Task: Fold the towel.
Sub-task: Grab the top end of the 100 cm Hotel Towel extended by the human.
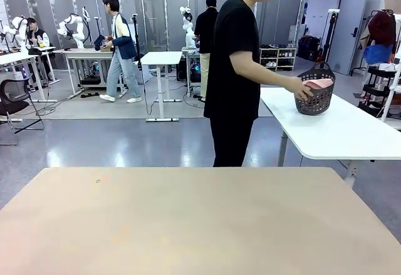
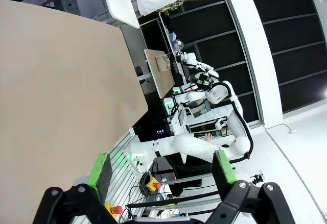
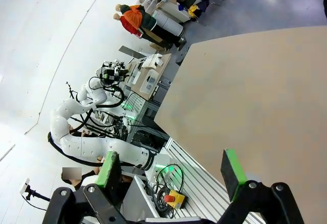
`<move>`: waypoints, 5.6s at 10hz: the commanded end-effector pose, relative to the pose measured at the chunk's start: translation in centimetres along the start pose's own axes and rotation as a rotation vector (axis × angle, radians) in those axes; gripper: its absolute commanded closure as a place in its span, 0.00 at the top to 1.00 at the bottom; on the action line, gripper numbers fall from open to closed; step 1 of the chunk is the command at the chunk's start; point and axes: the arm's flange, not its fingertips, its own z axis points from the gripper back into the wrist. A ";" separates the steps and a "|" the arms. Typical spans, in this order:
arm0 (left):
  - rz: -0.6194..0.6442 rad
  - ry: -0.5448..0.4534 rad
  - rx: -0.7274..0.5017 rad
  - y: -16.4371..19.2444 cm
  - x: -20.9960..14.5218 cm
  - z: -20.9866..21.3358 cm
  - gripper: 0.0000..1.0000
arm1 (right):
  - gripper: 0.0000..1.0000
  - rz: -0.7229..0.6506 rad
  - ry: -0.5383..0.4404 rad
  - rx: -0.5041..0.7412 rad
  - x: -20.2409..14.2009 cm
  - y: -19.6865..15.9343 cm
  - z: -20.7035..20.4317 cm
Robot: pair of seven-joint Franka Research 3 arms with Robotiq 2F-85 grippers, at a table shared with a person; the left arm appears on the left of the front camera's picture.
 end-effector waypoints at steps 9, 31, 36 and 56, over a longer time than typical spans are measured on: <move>-0.012 0.008 -0.014 0.0 -0.1 0.2 1.00 | 1.00 0.024 -0.012 0.015 0.2 0.0 0.1; -0.012 0.008 -0.014 0.0 -0.1 0.2 1.00 | 1.00 0.024 -0.012 0.015 0.2 0.0 0.1; -0.012 0.008 -0.014 0.0 -0.1 0.2 1.00 | 1.00 0.024 -0.012 0.015 0.2 0.0 0.1; -0.012 0.008 -0.014 0.0 -0.1 0.2 1.00 | 1.00 0.024 -0.012 0.015 0.2 0.0 0.1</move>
